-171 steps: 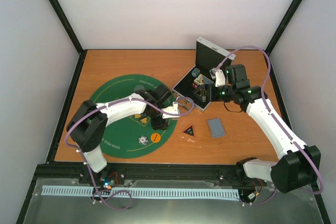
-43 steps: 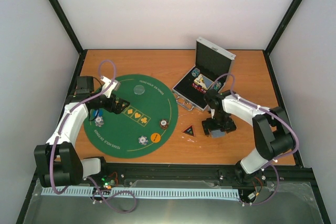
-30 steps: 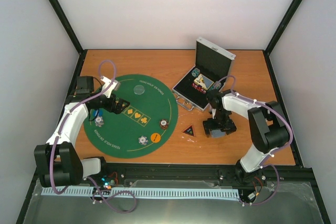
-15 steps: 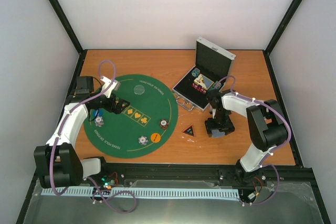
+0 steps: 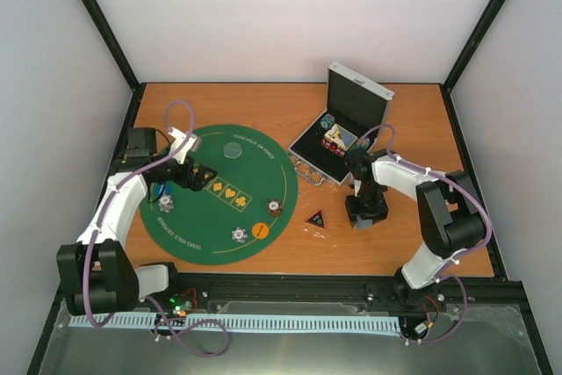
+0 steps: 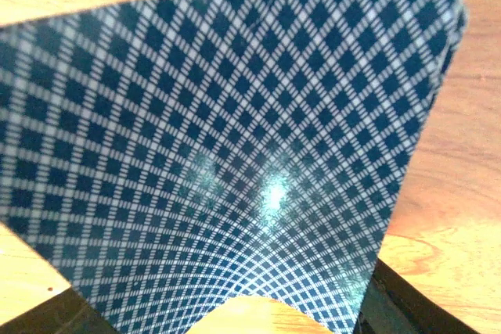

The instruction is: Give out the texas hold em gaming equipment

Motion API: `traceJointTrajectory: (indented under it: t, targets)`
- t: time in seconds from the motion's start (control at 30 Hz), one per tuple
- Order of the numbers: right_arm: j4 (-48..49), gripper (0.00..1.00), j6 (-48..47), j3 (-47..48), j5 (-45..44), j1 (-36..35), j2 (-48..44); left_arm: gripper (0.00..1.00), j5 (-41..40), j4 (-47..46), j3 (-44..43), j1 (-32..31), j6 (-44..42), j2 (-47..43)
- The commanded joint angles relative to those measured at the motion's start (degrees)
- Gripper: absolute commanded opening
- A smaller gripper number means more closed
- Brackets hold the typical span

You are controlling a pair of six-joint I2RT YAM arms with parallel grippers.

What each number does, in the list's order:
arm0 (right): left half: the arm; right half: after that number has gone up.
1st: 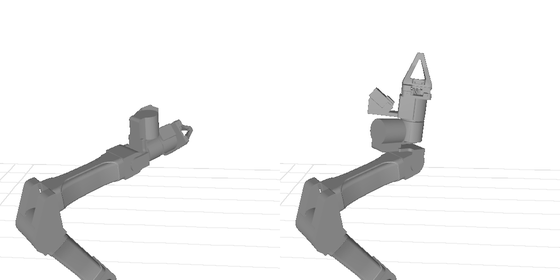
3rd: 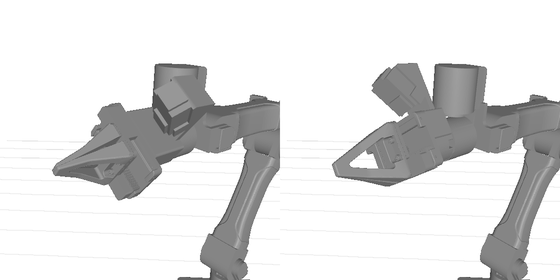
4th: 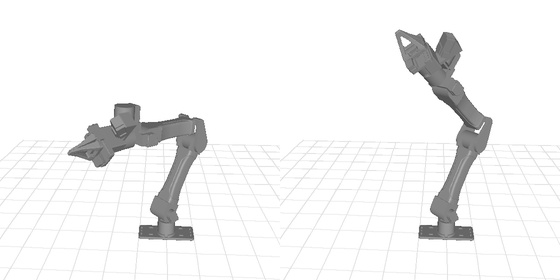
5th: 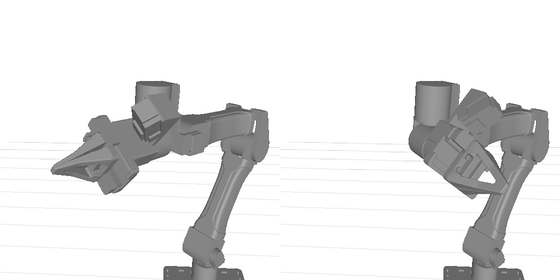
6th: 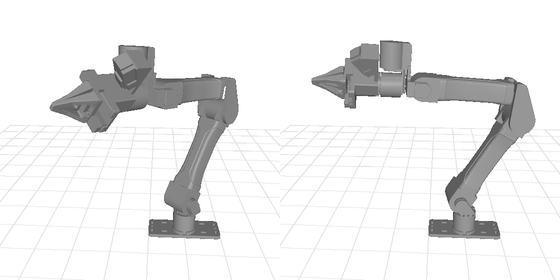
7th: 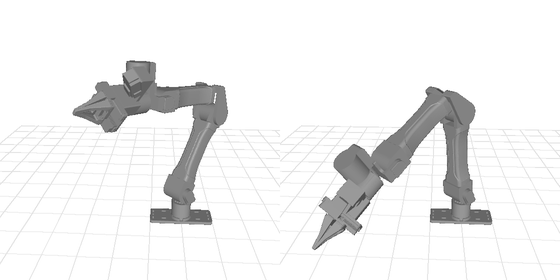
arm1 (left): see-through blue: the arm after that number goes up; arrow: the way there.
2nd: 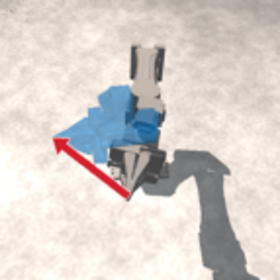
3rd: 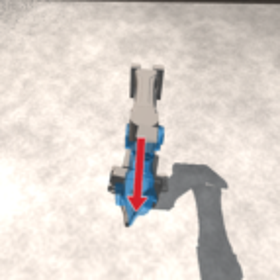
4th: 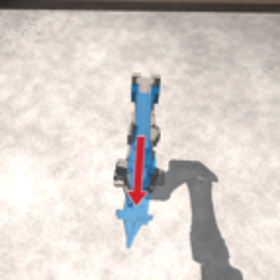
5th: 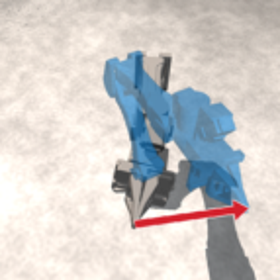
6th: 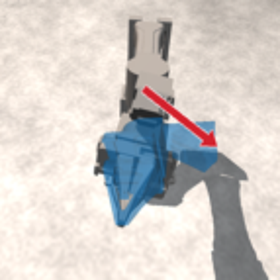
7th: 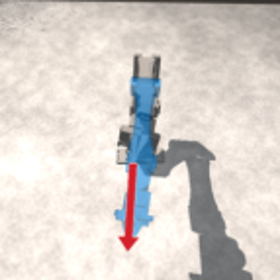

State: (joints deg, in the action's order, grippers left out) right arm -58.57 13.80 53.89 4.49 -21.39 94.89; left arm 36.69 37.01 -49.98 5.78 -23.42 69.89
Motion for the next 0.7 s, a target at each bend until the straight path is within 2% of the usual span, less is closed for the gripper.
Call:
traceJointTrajectory:
  t: [0.0,0.3,0.53,0.67]
  targets:
    - [1.79,0.5,0.07,0.28,0.23,-1.36,-1.62,1.0,1.15,0.43,-0.2,0.18,-1.15,-1.16]
    - [-4.01,0.48,0.57,5.36,-3.83,-4.78,-4.47,1.0,0.89,0.77,-1.84,0.15,-0.98,-0.79]
    - [-10.2,0.48,-0.52,16.8,-6.83,-12.28,-5.28,1.0,2.16,4.35,-8.33,0.17,-0.61,0.8]
    - [-12.59,0.48,-2.82,24.38,-8.09,-17.73,-3.58,0.96,7.93,5.35,-9.59,0.2,0.77,0.53]
